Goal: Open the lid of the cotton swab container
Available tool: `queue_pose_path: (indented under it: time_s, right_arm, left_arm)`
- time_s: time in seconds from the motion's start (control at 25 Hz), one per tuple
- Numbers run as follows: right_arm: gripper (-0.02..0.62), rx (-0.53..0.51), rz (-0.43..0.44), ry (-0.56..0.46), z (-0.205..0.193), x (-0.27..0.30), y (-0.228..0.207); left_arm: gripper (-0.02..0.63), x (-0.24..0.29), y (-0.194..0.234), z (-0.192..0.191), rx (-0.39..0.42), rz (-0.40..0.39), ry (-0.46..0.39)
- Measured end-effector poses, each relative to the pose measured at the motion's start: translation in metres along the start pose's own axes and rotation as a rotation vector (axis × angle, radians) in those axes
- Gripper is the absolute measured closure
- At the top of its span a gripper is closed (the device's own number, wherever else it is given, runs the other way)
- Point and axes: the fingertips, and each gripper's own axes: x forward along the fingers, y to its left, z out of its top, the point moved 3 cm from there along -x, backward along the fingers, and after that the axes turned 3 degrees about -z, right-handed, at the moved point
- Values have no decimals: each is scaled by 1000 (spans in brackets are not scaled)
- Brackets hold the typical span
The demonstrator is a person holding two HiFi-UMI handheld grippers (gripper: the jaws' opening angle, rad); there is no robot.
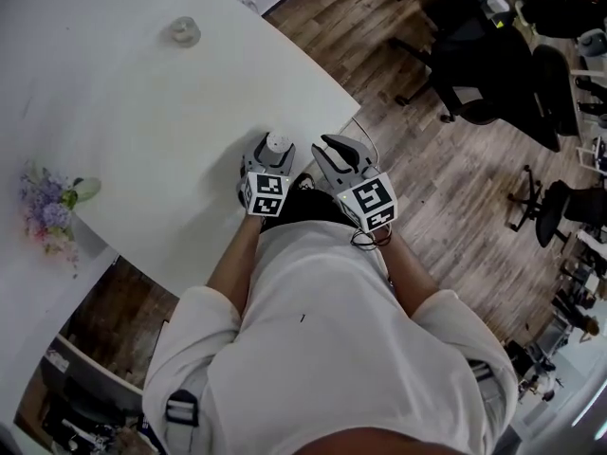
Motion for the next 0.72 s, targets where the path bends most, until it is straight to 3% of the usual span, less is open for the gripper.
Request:
queue_pose_path:
  time_s: [0.16,0.4,0.72]
  right_arm:
    - [508,-21,25,-4,12,12,5]
    - [508,-73,133,-6,26,35,3]
    - [505,-206,432,-60,73,71,14]
  left_arm:
    - [334,-7,11,3,-13,-2,-7]
    - [334,-21,34,24,-93,65,-46]
    - [334,-51,66,64,-247,214,-64]
